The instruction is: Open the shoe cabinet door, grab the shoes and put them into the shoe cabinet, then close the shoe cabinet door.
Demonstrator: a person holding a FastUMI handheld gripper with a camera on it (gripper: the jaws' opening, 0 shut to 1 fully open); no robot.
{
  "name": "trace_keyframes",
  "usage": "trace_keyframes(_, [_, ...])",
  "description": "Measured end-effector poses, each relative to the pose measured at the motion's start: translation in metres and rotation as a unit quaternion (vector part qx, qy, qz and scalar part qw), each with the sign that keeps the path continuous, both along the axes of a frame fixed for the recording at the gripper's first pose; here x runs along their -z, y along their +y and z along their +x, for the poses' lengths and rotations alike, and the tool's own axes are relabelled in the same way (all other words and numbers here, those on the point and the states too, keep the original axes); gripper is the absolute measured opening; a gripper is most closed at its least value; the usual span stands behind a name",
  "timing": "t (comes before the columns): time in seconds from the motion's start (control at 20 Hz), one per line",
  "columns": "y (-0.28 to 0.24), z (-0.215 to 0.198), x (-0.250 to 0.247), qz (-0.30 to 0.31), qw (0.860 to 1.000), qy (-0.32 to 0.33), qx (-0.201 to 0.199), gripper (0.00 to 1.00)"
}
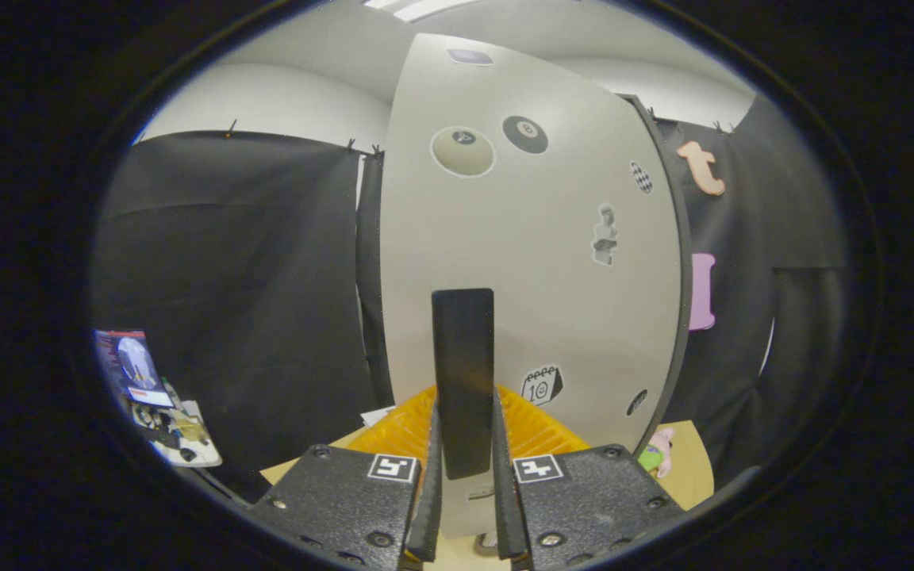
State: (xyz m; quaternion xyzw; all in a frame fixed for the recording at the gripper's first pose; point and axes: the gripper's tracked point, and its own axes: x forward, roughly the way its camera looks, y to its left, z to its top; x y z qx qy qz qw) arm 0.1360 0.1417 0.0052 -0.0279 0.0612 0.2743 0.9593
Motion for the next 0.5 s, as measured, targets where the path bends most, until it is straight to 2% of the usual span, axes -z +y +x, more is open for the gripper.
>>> trace_keyframes(0.25, [-0.031,-0.010,-0.002,-0.002,1.000,-0.010,0.012,0.30])
trace_keyframes(0.5, [-0.060,-0.011,-0.005,0.003,0.999,-0.021,0.042,0.28])
